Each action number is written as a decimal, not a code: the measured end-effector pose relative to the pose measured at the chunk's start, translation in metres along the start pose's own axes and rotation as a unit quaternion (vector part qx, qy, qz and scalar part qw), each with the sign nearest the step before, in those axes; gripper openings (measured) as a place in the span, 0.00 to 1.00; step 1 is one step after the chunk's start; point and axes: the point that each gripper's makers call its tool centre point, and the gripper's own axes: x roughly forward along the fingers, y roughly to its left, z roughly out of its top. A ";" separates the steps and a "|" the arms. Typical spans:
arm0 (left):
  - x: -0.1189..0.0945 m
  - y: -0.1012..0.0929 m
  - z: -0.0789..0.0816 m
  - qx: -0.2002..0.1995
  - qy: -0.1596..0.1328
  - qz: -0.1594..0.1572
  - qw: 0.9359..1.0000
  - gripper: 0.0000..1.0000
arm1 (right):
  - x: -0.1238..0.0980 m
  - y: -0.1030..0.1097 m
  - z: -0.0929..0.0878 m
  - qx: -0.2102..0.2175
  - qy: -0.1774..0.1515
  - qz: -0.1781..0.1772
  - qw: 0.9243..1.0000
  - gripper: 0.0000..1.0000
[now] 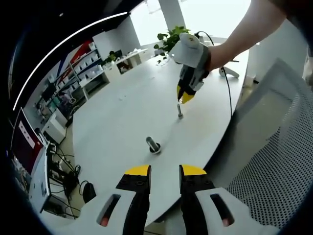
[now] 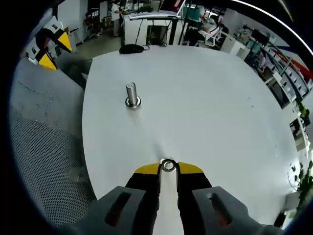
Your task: Place the washer onto the threaded stud by aligning its center hole with the stud, sliding it down to the base, and recovering from edge contact or off-axis alignment until the washer reaches the visible bottom stop.
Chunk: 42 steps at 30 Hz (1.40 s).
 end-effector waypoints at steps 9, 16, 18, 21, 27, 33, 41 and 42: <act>0.000 0.002 -0.002 -0.003 0.005 0.005 1.000 0.21 | 0.008 -0.008 -0.004 0.006 0.014 -0.007 1.000 0.14; 0.000 0.002 -0.003 -0.002 0.008 0.005 1.000 0.21 | 0.011 -0.008 -0.002 0.000 0.017 0.002 1.000 0.14; 0.000 0.001 -0.003 -0.004 0.007 0.003 1.000 0.21 | 0.014 -0.007 -0.004 0.003 0.023 0.007 1.000 0.14; 0.001 0.001 -0.003 -0.003 0.009 0.002 1.000 0.21 | 0.016 -0.006 -0.005 0.002 0.026 0.011 1.000 0.14; 0.001 0.000 -0.005 -0.004 0.012 -0.001 1.000 0.21 | 0.026 -0.006 -0.010 0.004 0.037 0.019 0.999 0.14; 0.002 -0.002 -0.007 -0.003 0.018 -0.003 1.000 0.21 | 0.040 -0.008 -0.020 0.014 0.055 0.025 0.998 0.14; 0.002 -0.003 -0.007 -0.003 0.019 -0.007 1.000 0.21 | 0.049 -0.003 -0.026 0.011 0.069 0.031 0.997 0.14; 0.003 -0.003 -0.008 -0.004 0.020 -0.007 1.000 0.21 | 0.049 -0.003 -0.027 0.011 0.070 0.032 0.997 0.14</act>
